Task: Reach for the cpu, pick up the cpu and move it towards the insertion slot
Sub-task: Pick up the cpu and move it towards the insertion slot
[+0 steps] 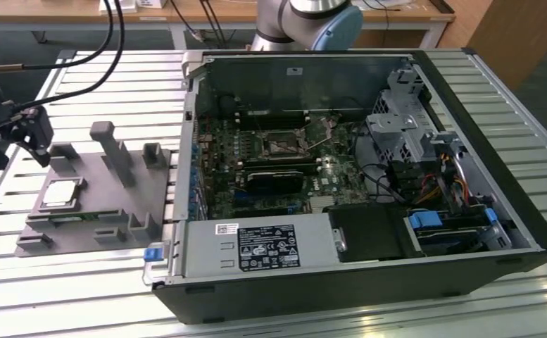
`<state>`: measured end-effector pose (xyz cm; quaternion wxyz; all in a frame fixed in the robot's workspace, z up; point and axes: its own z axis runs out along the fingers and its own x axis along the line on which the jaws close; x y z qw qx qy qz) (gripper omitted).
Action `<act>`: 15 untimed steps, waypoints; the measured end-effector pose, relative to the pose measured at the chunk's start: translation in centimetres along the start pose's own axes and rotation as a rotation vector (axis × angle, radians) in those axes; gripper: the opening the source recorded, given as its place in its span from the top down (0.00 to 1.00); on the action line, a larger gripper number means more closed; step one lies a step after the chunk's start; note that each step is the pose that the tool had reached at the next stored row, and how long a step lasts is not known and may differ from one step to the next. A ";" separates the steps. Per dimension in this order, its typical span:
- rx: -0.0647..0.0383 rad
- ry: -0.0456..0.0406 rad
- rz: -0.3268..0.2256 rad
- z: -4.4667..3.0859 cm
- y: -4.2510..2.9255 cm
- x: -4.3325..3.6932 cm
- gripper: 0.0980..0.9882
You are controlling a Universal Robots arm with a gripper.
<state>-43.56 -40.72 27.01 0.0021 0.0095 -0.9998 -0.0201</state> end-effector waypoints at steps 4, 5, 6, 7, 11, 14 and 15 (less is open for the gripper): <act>0.000 0.0002 0.000 0.51 -0.06 0.00 0.27; 0.000 0.0002 0.000 0.61 -0.07 0.00 0.27; 0.000 0.0002 0.000 0.69 -0.08 -0.01 0.20; 0.000 0.0002 0.000 0.78 -0.08 -0.01 0.20; 0.000 0.0004 0.000 1.00 -0.10 0.00 0.20; 0.000 0.0003 0.000 1.13 -0.10 0.00 0.20; 0.000 0.0003 0.000 1.17 -0.11 -0.01 0.20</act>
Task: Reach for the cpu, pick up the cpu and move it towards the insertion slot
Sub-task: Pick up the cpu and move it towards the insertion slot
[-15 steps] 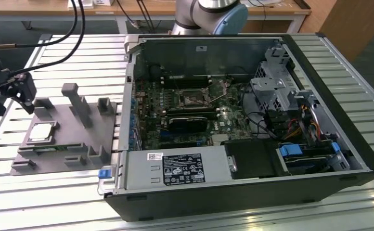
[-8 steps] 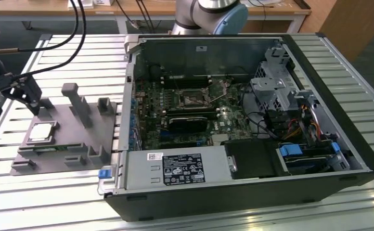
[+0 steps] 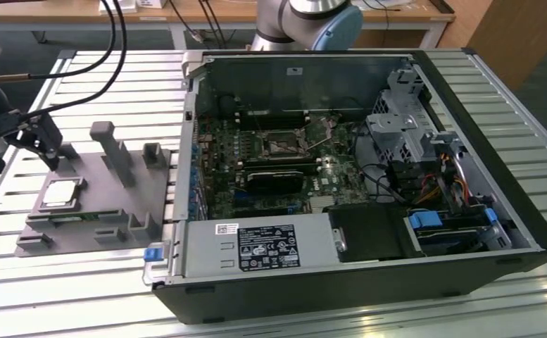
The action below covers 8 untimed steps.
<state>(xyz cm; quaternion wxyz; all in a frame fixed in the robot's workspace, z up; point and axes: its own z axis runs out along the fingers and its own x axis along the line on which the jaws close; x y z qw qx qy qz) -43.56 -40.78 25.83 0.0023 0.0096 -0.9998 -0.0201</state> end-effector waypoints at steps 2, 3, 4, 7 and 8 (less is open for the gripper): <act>0.000 -0.0001 0.000 0.09 -0.01 0.00 0.20; 0.000 -0.0001 0.000 0.13 -0.01 0.00 0.20; 0.000 -0.0002 0.000 0.18 -0.03 0.00 0.20; 0.000 -0.0002 0.000 0.43 -0.08 0.00 0.20; 0.000 -0.0002 0.000 0.52 -0.10 0.00 0.20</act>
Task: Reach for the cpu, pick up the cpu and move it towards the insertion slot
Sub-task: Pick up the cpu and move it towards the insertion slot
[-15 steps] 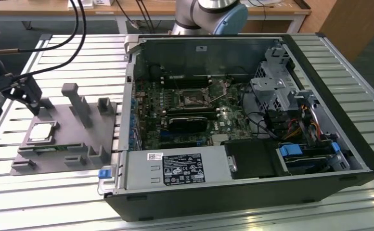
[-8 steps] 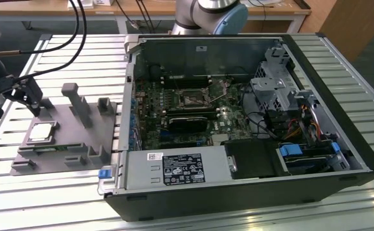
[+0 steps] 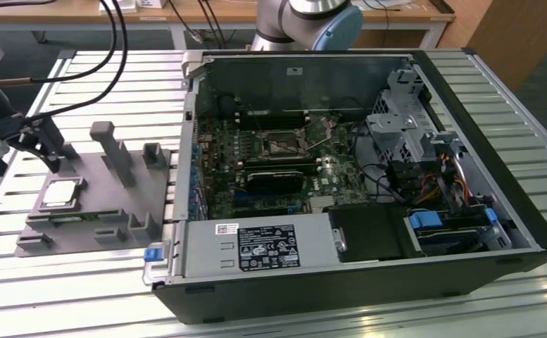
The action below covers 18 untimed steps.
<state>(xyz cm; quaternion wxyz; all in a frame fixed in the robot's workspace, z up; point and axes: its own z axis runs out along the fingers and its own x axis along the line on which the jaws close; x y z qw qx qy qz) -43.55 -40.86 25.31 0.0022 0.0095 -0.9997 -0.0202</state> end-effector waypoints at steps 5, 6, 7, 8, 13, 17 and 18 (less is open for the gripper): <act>0.000 0.0001 0.000 0.44 -0.07 0.00 0.20; 0.000 0.0001 0.000 0.52 -0.09 0.00 0.20; 0.000 0.0002 0.000 0.57 -0.10 0.00 0.20; 0.000 0.0001 0.000 0.62 -0.11 0.00 0.20; 0.000 0.0002 0.000 1.07 -0.14 0.00 0.20; 0.000 0.0001 0.000 1.79 -0.18 -0.19 0.20; 0.000 0.0001 0.000 1.97 -0.18 -0.29 0.20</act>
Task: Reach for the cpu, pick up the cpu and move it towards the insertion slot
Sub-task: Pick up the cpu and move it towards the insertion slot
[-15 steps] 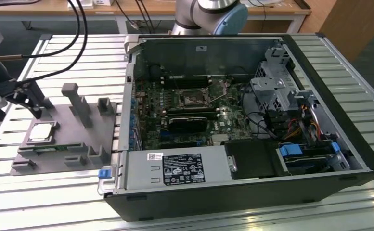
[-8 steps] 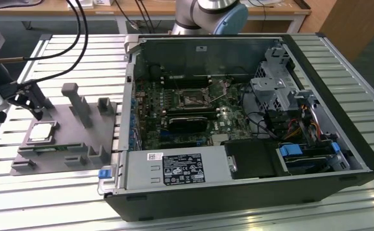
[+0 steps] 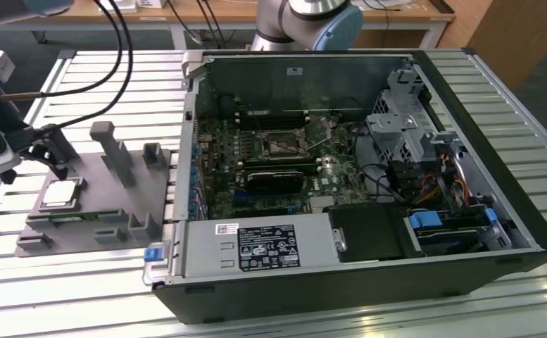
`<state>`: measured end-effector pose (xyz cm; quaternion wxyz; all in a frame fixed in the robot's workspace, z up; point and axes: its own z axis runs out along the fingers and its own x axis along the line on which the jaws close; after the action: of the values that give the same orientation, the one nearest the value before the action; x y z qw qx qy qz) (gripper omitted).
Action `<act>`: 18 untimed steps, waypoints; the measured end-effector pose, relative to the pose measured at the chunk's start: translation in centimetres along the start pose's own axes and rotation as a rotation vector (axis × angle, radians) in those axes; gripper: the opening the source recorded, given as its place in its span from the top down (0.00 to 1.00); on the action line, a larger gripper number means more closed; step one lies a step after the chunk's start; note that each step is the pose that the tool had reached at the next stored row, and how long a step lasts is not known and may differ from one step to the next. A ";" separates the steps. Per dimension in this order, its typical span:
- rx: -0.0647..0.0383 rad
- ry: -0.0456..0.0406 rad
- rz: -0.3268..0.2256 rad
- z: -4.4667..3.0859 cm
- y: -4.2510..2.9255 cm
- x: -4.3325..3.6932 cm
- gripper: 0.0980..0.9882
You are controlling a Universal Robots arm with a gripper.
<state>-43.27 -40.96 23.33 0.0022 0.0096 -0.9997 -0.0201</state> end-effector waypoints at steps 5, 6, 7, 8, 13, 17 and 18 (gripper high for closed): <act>0.000 0.0000 0.000 0.91 -0.03 -0.19 0.20; 0.000 0.0000 0.000 1.09 -0.04 -0.20 0.20; 0.000 0.0000 0.000 1.24 -0.05 -0.20 0.20; 0.000 0.0000 0.000 1.37 -0.06 -0.20 0.20; 0.000 0.0000 0.000 1.81 -0.08 -0.20 0.20; 0.000 -0.0001 0.000 2.05 -0.08 -0.21 0.20; 0.000 -0.0001 0.000 2.11 -0.08 -0.23 0.20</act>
<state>-43.06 -40.95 21.22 0.0022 0.0095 -0.9997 -0.0202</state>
